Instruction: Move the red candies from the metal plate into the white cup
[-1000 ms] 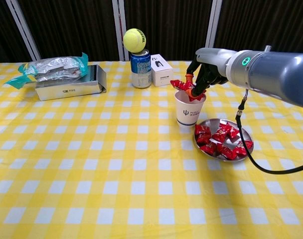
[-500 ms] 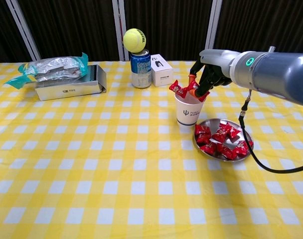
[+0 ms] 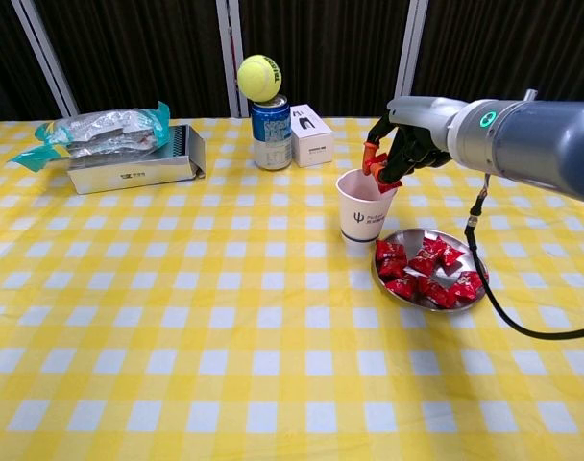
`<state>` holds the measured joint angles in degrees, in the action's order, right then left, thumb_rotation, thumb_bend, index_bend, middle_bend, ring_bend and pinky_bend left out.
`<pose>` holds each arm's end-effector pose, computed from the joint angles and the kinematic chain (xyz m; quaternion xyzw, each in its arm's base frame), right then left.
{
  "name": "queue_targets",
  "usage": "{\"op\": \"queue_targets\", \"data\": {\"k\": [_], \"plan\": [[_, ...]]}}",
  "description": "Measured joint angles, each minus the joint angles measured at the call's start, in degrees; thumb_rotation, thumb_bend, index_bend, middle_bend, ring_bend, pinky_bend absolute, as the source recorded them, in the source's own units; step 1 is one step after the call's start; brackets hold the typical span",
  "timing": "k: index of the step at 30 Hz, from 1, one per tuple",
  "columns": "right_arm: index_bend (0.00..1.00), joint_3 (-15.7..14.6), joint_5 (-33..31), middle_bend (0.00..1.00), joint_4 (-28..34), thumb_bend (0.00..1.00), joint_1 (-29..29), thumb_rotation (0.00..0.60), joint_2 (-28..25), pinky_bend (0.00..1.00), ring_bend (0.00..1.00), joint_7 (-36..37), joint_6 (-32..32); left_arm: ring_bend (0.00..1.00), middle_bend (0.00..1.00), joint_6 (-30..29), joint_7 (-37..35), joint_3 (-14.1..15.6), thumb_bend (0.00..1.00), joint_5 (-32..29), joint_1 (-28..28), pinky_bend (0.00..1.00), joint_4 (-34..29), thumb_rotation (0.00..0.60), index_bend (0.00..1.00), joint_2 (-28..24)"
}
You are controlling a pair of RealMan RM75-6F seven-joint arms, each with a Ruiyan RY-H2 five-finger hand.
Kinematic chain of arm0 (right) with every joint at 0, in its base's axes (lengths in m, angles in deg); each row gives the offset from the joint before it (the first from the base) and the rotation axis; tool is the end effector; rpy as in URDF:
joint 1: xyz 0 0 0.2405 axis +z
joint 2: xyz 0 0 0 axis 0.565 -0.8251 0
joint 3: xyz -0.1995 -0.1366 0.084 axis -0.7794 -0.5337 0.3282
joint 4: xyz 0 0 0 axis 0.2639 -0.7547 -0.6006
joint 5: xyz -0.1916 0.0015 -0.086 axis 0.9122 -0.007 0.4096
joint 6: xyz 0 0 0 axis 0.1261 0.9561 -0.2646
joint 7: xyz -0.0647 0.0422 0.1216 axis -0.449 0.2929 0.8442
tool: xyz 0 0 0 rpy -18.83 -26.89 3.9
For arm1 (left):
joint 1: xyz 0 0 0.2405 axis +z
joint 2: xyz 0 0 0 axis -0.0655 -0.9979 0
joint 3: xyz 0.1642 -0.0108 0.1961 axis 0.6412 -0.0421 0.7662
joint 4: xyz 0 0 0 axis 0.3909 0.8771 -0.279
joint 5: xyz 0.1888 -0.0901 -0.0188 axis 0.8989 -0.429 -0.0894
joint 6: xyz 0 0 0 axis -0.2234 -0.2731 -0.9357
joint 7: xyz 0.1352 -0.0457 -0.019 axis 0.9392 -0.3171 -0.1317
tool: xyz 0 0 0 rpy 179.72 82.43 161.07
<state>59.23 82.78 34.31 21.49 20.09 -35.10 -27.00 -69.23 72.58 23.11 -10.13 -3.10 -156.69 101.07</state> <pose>-0.0867 -0.3851 -0.0139 0.6410 -0.5210 0.3477 0.4436 -0.3179 0.1862 0.1535 -0.5755 -0.4675 -0.3317 0.5833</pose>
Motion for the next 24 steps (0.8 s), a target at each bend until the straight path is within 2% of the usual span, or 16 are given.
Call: {"op": "queue_targets", "data": {"k": [9,12,19,24], "plan": [[0.48,0.1,0.3,0.88,-0.2,0.61,0.8,0.600,1.0,1.00,0.95,-0.1,0.7,0.00,0.00,-0.2,0.0,0.0,0.05,0.2,0.0,0.00,0.1,0.600,0.00,0.0],[0.45,0.3,0.2,0.88,-0.9,0.61,1.3,0.600,1.6,1.00,0.94,-0.2,0.6,0.00,0.00,-0.2,-0.1,-0.1,0.05,0.1,0.0,0.00,0.1,0.600,0.00,0.0],[0.29,0.6,-0.3,0.88,-3.5,0.39,2.4,0.600,2.8,1.00,0.93,-0.8,0.3,0.00,0.00,0.0,-0.4,-0.1,0.05,-0.1,0.0,0.00,0.1,0.600,0.00,-0.1],[0.29,0.2,0.0,0.88,-3.9,0.35,2.5,0.600,3.0,1.00,0.92,-1.4,0.8,0.00,0.00,0.2,-0.5,-0.1,0.05,-0.1,-0.1,0.00,0.1,0.600,0.00,-0.1]]}}
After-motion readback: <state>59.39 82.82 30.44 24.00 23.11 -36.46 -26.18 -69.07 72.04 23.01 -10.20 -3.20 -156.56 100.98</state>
